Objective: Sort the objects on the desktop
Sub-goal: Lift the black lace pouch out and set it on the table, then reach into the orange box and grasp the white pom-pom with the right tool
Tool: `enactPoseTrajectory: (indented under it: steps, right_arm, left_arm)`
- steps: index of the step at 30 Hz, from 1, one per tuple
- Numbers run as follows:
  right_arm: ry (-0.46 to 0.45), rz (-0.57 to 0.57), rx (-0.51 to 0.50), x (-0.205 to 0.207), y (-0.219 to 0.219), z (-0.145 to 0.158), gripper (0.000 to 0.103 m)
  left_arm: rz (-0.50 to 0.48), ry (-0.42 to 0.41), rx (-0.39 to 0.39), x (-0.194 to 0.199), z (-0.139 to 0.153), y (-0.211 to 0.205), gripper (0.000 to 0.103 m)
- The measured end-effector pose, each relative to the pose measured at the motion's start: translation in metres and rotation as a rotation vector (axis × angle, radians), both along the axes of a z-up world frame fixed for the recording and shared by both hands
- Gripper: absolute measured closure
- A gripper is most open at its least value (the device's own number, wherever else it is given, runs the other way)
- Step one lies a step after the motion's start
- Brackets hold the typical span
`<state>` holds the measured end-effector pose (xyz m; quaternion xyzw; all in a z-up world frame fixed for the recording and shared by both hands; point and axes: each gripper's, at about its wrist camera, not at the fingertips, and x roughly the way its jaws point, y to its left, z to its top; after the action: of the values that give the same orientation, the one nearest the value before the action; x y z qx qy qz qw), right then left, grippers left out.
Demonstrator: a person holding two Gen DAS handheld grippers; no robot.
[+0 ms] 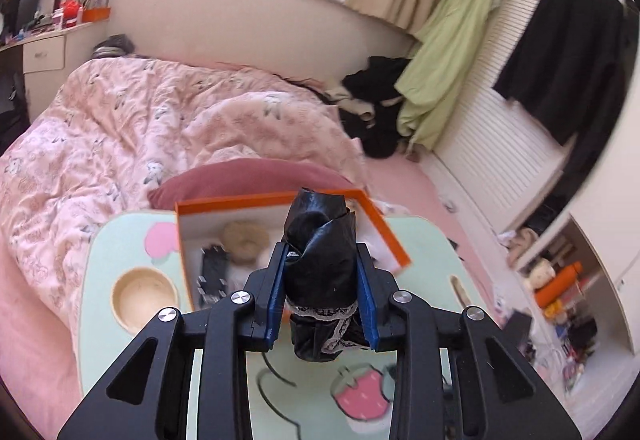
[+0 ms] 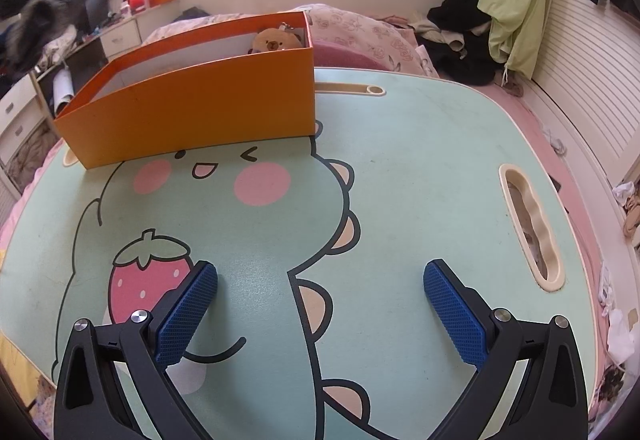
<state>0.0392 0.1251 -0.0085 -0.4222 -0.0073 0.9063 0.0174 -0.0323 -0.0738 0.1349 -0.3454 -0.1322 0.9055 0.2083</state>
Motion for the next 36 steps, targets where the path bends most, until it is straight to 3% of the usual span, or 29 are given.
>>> enactPoseTrajectory:
  steps: [6,10,13,16,19,25,30,31,36]
  right_arm:
    - [0.0,0.001,0.0,-0.001,0.0,0.0,0.0]
    - [0.0,0.002,0.0,-0.001,0.0,0.0,0.0]
    - [0.0,0.001,-0.001,-0.001,0.0,0.0,0.0]
    - [0.0,0.001,0.0,-0.001,0.0,0.0,0.0]
    - [0.0,0.001,0.0,-0.001,0.0,0.0,0.0]
    - [0.001,0.002,-0.001,-0.001,0.0,0.0,0.0]
    - [0.001,0.002,-0.001,-0.001,0.0,0.0,0.0]
    - [0.001,0.002,0.0,-0.001,-0.001,0.0,0.0]
    - [0.002,0.003,0.0,-0.001,-0.001,0.0,0.0]
  left_arm:
    - [0.0,-0.103,-0.011,0.014,-0.066,0.02,0.069]
    - [0.053,-0.143,-0.089,0.009,-0.089,0.032,0.054]
    - [0.156,-0.076,-0.187,0.023,-0.088,0.03,0.04]
    - [0.218,-0.019,-0.219,0.044,-0.086,0.021,0.019]
    - [0.177,-0.042,-0.244,0.061,-0.094,0.021,0.019]
    - [0.147,-0.095,-0.382,0.067,-0.123,0.04,0.019]
    - [0.173,-0.121,-0.391,0.059,-0.139,0.04,0.007]
    - [0.176,-0.119,-0.389,0.059,-0.141,0.039,0.0]
    - [0.17,-0.099,-0.386,0.059,-0.151,0.037,0.0]
